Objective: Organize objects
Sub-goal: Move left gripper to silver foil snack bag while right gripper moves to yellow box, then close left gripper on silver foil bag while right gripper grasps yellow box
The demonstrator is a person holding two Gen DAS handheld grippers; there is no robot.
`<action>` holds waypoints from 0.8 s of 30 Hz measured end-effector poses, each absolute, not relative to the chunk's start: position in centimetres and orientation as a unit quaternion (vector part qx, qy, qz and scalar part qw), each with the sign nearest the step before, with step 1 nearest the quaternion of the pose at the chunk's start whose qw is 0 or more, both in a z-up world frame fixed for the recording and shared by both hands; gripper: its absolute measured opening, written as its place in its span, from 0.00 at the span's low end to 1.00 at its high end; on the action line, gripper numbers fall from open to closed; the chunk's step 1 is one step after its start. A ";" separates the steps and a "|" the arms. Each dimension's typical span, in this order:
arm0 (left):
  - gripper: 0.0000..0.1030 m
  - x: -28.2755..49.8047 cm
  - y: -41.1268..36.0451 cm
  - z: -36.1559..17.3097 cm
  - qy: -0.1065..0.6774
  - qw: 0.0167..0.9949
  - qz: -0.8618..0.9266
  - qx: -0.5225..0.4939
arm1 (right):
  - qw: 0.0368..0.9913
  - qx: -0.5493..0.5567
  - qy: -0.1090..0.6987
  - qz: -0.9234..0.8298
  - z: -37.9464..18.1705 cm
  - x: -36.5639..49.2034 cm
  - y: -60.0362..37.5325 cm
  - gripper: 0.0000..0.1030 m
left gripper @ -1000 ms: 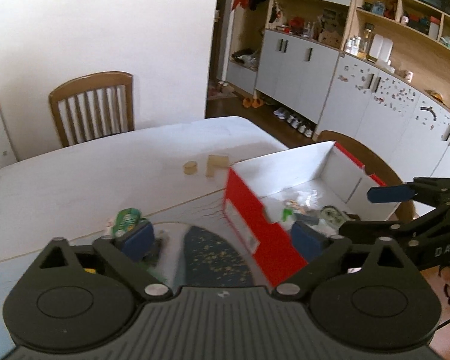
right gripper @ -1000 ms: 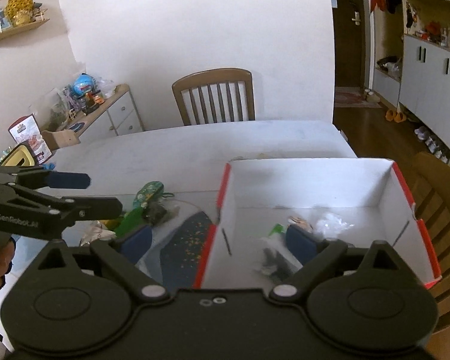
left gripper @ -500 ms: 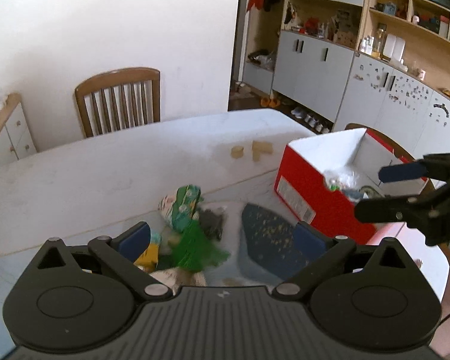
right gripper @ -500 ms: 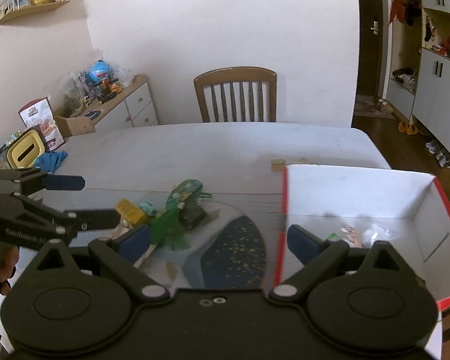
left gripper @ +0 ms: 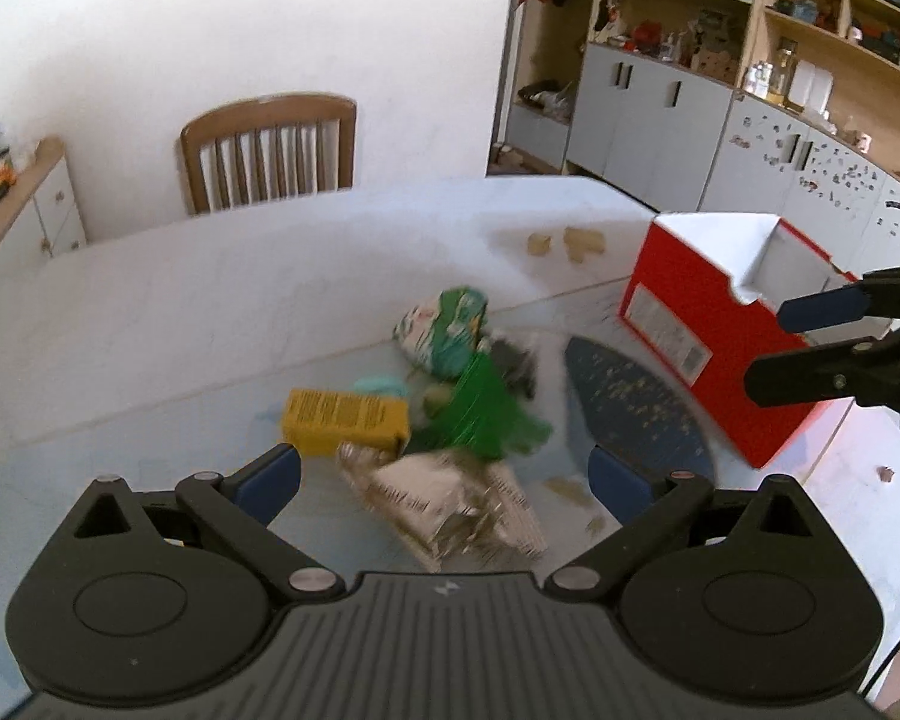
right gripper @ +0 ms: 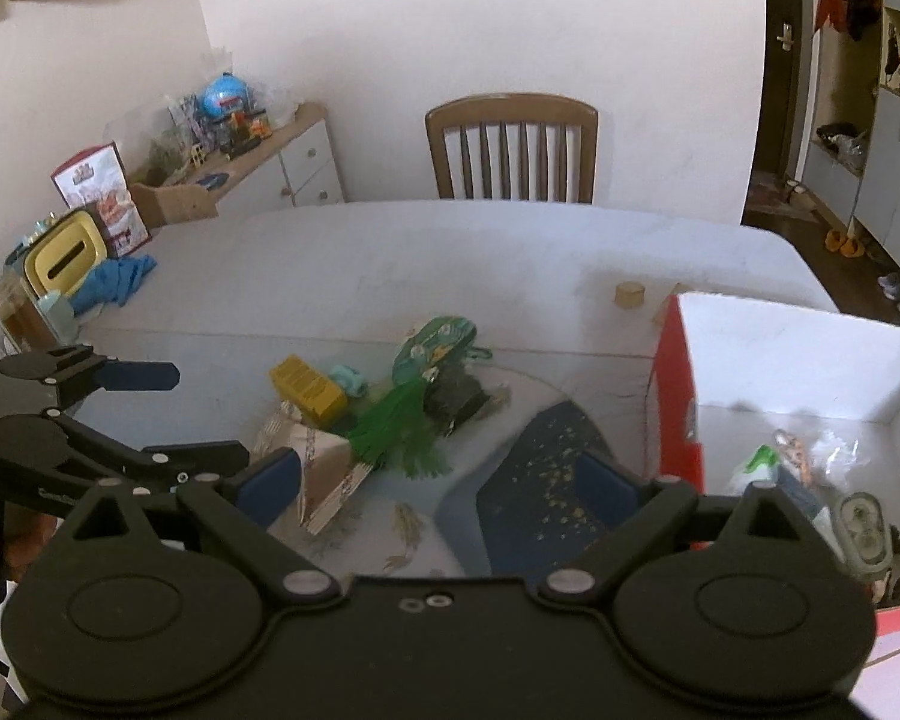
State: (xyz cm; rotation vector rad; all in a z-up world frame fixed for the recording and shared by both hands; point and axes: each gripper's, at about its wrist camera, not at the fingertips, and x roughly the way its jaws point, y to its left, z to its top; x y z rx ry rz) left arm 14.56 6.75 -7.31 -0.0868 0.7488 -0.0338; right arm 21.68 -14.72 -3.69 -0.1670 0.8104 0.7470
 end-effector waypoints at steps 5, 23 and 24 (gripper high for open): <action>1.00 15.0 8.2 -9.3 0.377 0.924 -0.020 -0.058 | 0.841 -0.092 0.403 0.349 -5.6 21.6 -13.0 0.94; 0.99 19.1 10.2 -14.4 0.427 0.894 -0.049 -0.124 | 0.828 -0.107 0.448 0.320 -9.3 23.2 -11.4 0.91; 0.99 19.4 10.3 -14.5 0.428 0.893 -0.049 -0.130 | 0.827 -0.108 0.450 0.319 -9.4 23.2 -11.4 0.91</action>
